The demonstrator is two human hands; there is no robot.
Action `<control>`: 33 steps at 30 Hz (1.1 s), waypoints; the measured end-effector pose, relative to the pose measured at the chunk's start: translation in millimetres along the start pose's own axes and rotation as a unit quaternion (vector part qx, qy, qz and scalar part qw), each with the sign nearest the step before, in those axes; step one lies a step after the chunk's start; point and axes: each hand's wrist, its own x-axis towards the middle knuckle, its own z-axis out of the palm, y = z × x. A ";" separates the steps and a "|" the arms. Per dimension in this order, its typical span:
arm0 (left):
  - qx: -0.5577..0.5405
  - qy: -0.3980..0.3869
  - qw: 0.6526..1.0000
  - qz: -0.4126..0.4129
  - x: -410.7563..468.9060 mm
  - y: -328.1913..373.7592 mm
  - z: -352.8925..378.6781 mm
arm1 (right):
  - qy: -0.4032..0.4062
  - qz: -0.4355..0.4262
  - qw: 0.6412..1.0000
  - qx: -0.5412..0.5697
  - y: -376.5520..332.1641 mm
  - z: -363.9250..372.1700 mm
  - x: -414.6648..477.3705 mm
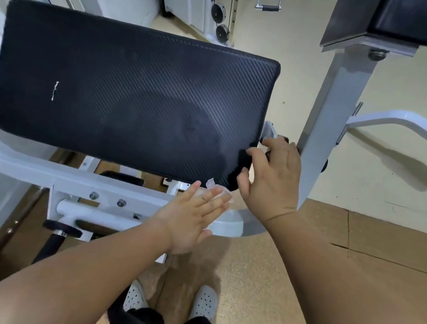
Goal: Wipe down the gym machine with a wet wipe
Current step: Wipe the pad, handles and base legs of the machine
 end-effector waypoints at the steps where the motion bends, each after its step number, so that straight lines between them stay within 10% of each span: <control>1: -0.008 -0.012 1.000 -0.015 -12.7 0.9 2.8 | -0.013 0.025 1.000 -0.003 -7.9 -5.3 -2.2; 7: -0.097 -0.038 0.987 -0.120 -96.5 -4.6 30.4 | -0.041 -0.043 0.992 0.112 -88.0 -13.0 -51.5; 14: -0.112 -0.046 0.978 -0.171 -172.6 -45.3 83.2 | -0.402 0.126 0.868 0.262 -191.1 32.0 -101.9; 26: -0.183 -0.104 0.960 -0.182 -239.4 -152.2 174.6 | -0.429 0.151 0.888 0.069 -342.1 87.6 -124.7; 33: -0.379 0.003 0.909 -0.175 -238.3 -165.0 185.3 | -0.400 0.185 0.869 0.225 -387.8 99.7 -110.9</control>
